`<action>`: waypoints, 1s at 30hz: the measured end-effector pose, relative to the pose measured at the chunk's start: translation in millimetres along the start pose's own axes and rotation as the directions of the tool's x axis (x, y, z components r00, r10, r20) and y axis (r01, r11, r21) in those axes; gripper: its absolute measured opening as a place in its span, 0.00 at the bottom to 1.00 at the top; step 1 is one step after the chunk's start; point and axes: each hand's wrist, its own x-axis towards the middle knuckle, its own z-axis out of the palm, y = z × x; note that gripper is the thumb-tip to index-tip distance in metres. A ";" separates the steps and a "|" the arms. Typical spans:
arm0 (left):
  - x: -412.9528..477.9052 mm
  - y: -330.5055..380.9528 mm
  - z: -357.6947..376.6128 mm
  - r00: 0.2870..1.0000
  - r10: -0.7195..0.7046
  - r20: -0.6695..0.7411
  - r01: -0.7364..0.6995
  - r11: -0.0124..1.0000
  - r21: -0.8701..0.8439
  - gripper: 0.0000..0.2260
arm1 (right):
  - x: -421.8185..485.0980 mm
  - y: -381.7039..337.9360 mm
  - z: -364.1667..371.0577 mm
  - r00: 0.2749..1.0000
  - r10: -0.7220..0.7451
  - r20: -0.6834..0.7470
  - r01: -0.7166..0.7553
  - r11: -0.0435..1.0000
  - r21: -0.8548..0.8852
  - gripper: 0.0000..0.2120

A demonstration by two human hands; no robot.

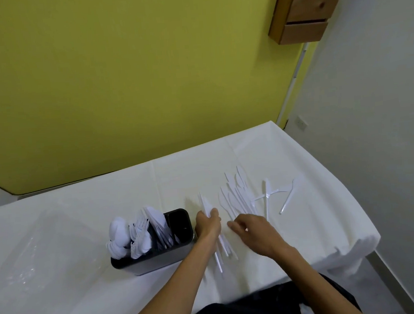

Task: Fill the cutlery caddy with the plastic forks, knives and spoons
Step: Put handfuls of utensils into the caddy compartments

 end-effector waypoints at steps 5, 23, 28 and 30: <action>-3.6 2.3 -3.3 1.000 0.009 -0.024 -0.011 0.997 -0.077 0.17 | 10.6 1.1 8.2 0.989 0.142 -0.039 -0.147 0.953 -0.264 0.18; -10.9 12.9 -5.7 0.995 -0.076 0.064 0.076 0.997 -0.003 0.24 | 5.2 -14.1 0.0 0.974 0.227 -0.005 -0.226 0.972 -0.061 0.12; -11.3 24.7 -2.1 0.999 -0.036 0.022 0.038 0.996 -0.080 0.20 | -6.0 -15.0 -8.9 0.993 0.118 -0.005 -0.117 0.986 0.116 0.07; -12.0 34.9 -2.0 0.999 -0.034 0.019 0.037 0.981 -0.191 0.18 | -10.6 -6.7 -15.1 0.987 0.138 -0.080 -0.113 0.958 0.264 0.05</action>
